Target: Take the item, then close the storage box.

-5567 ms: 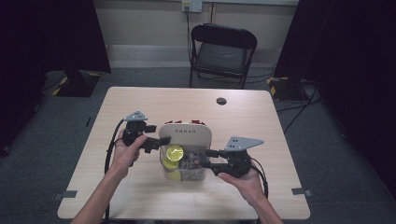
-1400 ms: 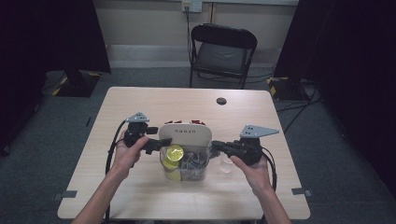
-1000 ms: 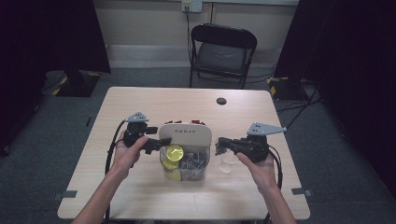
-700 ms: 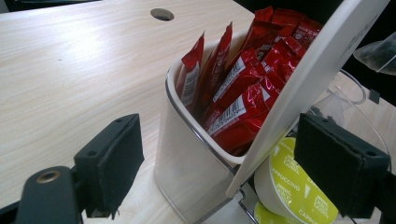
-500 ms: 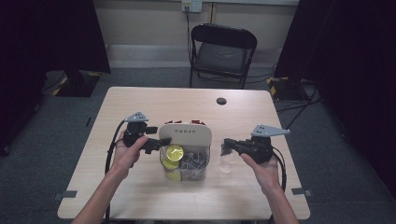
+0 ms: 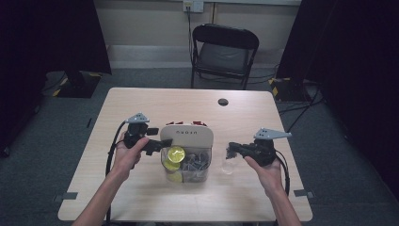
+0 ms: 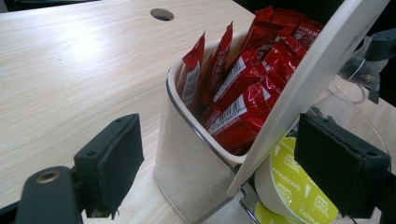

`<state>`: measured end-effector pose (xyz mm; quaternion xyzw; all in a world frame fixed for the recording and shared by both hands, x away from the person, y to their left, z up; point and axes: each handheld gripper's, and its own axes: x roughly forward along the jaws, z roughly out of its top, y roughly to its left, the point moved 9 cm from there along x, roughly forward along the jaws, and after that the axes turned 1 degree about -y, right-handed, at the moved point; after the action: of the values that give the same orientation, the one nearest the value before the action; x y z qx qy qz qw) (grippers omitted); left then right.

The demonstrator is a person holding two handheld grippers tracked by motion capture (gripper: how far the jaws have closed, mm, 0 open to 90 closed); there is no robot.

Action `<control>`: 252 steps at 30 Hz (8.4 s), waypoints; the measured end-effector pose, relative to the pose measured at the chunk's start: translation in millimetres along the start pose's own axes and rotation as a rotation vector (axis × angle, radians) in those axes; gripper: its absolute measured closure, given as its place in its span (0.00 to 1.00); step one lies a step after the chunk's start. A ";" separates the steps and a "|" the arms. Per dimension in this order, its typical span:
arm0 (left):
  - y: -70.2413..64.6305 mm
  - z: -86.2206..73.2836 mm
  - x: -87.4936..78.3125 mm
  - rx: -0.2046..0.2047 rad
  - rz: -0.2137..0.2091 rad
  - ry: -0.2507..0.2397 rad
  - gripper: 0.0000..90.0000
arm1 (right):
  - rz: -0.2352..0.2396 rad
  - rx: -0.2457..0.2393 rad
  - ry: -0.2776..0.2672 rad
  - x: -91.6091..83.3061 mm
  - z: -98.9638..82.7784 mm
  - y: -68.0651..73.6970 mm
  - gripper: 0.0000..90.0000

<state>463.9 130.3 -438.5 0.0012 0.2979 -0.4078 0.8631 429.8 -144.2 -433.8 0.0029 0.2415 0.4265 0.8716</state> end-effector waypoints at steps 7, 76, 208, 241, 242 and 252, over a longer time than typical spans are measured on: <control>-0.1 -0.1 0.0 -0.002 0.001 0.000 0.17 | -0.001 -0.002 0.015 2.7 -4.4 -2.8 1.00; 0.7 1.8 -4.6 -0.011 0.012 -0.010 0.17 | -0.233 0.081 0.153 -38.5 -102.9 -41.4 0.43; -14.7 -12.4 -9.5 0.011 -0.028 0.001 0.18 | -0.412 0.008 0.249 -22.7 -139.8 -64.8 0.15; -5.0 -28.1 -22.8 0.025 0.035 0.007 0.18 | -0.410 0.009 0.250 -22.4 -139.7 -64.9 0.14; -4.8 -28.5 -23.8 0.023 0.034 0.006 0.18 | -0.410 0.009 0.250 -22.2 -139.6 -65.0 0.14; 6.5 -38.1 -41.2 0.021 0.074 0.006 0.18 | -0.409 0.008 0.250 -21.8 -139.4 -65.2 0.14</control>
<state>428.7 173.0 -450.2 0.0224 0.2961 -0.3786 0.8766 407.8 -229.9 -561.6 -0.0954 0.3446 0.2371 0.9033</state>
